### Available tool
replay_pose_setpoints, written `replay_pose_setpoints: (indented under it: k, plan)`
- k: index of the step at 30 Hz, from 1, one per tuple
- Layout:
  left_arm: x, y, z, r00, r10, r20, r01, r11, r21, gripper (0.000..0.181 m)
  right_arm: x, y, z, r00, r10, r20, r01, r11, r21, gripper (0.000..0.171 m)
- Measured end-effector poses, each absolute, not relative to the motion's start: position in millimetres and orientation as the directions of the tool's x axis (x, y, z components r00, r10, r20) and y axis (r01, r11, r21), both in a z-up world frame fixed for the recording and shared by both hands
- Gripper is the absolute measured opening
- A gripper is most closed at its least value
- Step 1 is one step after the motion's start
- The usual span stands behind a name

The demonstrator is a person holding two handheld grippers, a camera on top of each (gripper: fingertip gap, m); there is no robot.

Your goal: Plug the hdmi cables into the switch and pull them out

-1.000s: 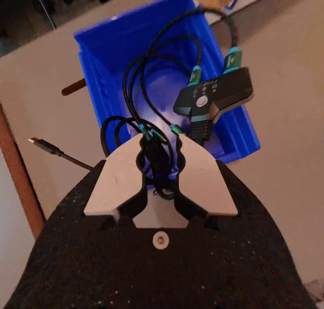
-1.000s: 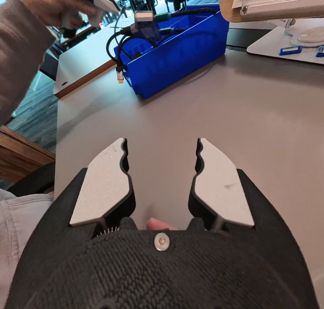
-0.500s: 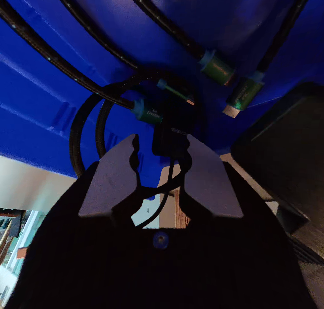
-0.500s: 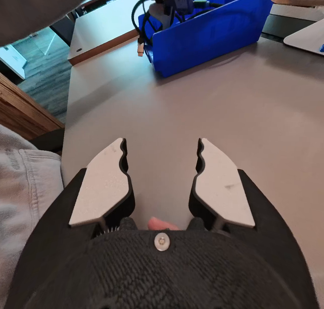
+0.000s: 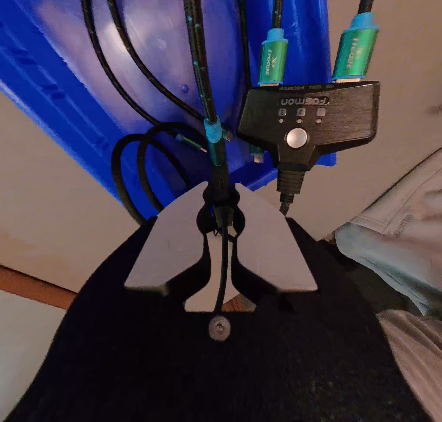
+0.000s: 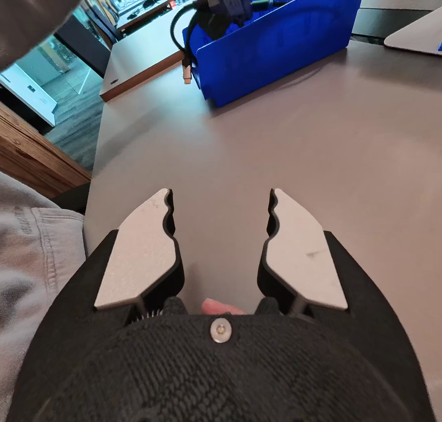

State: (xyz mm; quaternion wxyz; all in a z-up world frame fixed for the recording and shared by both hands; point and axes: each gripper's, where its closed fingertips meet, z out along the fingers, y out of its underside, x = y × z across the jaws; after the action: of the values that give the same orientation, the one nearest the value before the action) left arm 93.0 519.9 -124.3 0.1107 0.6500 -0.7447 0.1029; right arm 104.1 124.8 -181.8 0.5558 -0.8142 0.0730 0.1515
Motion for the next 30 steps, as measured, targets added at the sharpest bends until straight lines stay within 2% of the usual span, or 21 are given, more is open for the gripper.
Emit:
replay_pose_setpoints:
  k: [1,6,8,11,14,18,21,25,27,30]
  plan:
    - [94,527,-112,-0.129,-0.957,0.260,-0.991,0.120,-0.052,0.014,105,124,-182,0.943,0.047,-0.329,-0.290,-0.370,-0.883,0.076]
    - [121,547,-39,-0.066,-0.991,0.116,-0.896,0.008,-0.444,0.014,106,124,-184,0.941,0.039,-0.337,-0.299,-0.375,-0.878,0.076]
    - [120,561,-15,-0.019,-1.000,-0.007,-0.852,0.020,-0.523,0.014,104,125,-185,0.944,0.041,-0.329,-0.290,-0.378,-0.879,0.076]
    - [113,592,26,0.155,-0.967,-0.203,-0.769,0.011,-0.639,0.014,103,124,-186,0.946,0.037,-0.323,-0.284,-0.386,-0.878,0.076]
    - [106,595,74,0.245,-0.935,-0.254,-0.625,0.048,-0.779,0.014,103,123,-186,0.946,0.027,-0.324,-0.290,-0.386,-0.876,0.076]
    - [96,541,110,0.153,-0.961,-0.231,-0.448,0.141,-0.883,0.014,101,126,-168,0.958,0.026,-0.286,-0.263,-0.322,-0.910,0.076]
    - [93,475,101,-0.009,-0.980,-0.198,-0.364,0.188,-0.912,0.013,89,135,-141,0.977,0.072,-0.203,-0.178,-0.258,-0.949,0.078]
    - [93,382,51,-0.265,-0.961,-0.081,-0.320,0.167,-0.932,0.014,76,152,-97,0.997,0.073,0.035,0.048,-0.174,-0.984,0.081]
    - [92,342,23,-0.390,-0.920,0.037,-0.337,0.105,-0.936,0.014,90,148,-82,0.989,-0.016,0.150,0.144,-0.184,-0.972,0.086]
    - [88,297,-16,-0.561,-0.808,0.182,-0.395,0.068,-0.916,0.014,131,125,-80,0.984,-0.136,0.111,0.083,-0.191,-0.978,0.089]
